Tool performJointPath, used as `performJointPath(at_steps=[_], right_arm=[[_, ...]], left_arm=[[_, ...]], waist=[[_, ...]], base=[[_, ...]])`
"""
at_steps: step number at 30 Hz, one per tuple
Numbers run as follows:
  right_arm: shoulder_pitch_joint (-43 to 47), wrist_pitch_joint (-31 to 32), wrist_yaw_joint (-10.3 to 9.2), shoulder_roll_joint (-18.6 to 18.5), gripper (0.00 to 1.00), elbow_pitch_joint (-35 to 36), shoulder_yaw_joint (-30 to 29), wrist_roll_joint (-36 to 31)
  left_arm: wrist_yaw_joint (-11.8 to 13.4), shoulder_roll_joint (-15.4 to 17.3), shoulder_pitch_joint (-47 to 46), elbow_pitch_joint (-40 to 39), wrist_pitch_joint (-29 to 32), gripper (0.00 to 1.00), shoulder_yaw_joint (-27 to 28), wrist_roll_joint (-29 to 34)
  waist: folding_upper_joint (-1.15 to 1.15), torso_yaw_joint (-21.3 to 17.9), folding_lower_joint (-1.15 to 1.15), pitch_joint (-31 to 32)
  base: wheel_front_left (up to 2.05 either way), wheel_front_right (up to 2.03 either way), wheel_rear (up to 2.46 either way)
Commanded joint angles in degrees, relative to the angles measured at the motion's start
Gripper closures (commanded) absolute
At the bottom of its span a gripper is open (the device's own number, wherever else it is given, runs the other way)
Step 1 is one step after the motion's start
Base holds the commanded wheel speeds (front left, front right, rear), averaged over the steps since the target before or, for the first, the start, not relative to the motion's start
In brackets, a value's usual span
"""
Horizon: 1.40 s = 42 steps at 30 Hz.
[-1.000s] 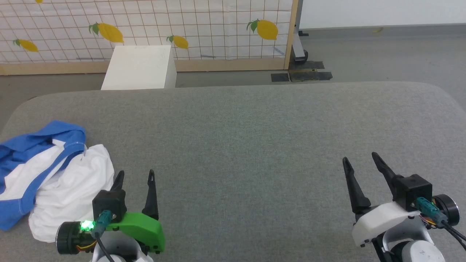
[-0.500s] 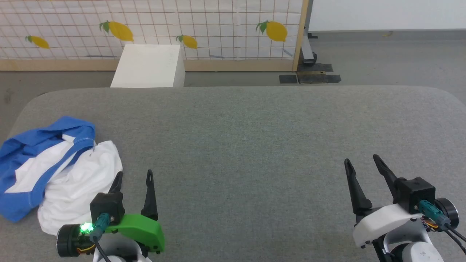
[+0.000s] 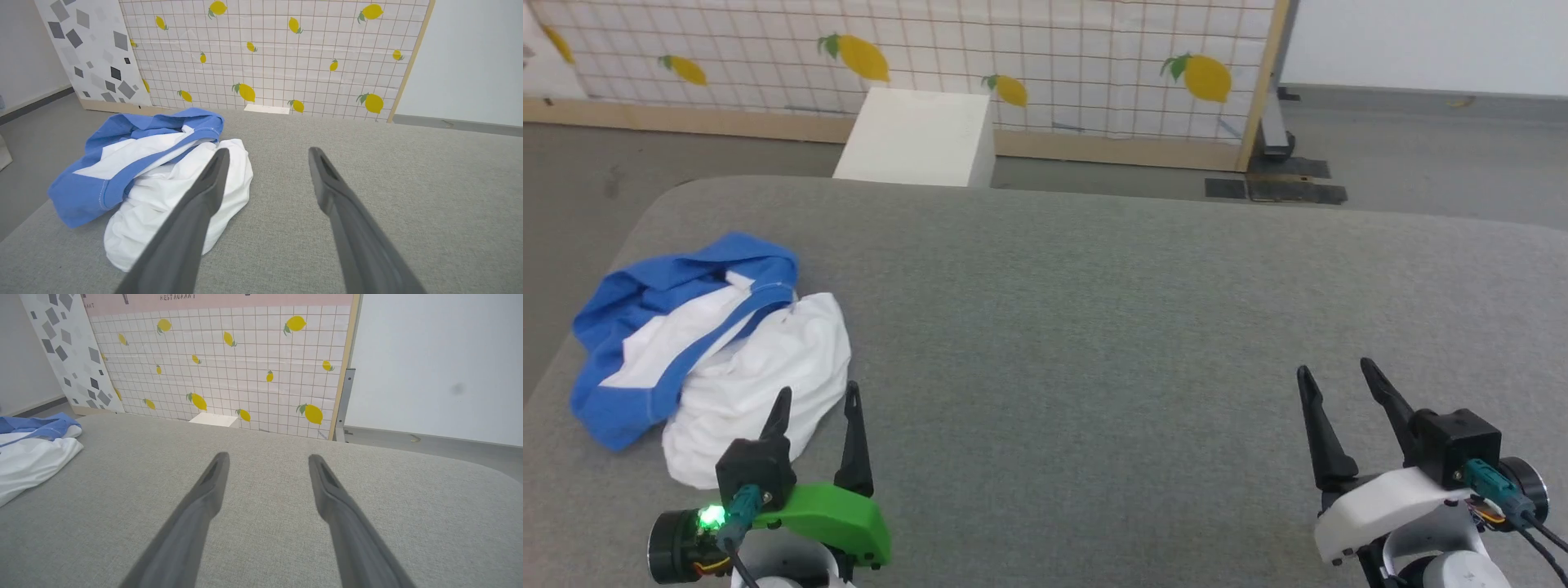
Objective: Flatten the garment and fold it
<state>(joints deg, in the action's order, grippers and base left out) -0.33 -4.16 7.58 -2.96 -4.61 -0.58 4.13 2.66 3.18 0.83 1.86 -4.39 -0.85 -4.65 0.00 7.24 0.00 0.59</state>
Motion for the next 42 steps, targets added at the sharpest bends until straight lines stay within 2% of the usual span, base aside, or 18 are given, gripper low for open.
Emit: performJointPath(at_steps=[1,16,42], right_arm=[[0.74,-0.73,-0.03,0.03,0.00,-0.43,-0.09,0.66],[0.55,-2.51,-0.04,0.04,0.00,-2.66,0.71,2.24],[1.06,-5.58,-0.06,0.05,0.00,-6.39,1.00,5.37]], left_arm=[[0.53,0.06,0.85,0.23,-0.55,0.00,0.03,-0.25],[1.64,0.46,1.63,1.01,-2.33,0.00,-0.05,-1.75],[3.89,0.81,2.59,1.85,-5.37,0.00,-0.45,-4.17]], waist=[[0.00,1.71,0.00,0.14],[0.00,8.70,0.00,0.58],[0.00,16.98,0.00,0.79]], base=[[0.00,0.00,0.00],[0.00,0.00,0.00],[0.00,0.00,0.00]])
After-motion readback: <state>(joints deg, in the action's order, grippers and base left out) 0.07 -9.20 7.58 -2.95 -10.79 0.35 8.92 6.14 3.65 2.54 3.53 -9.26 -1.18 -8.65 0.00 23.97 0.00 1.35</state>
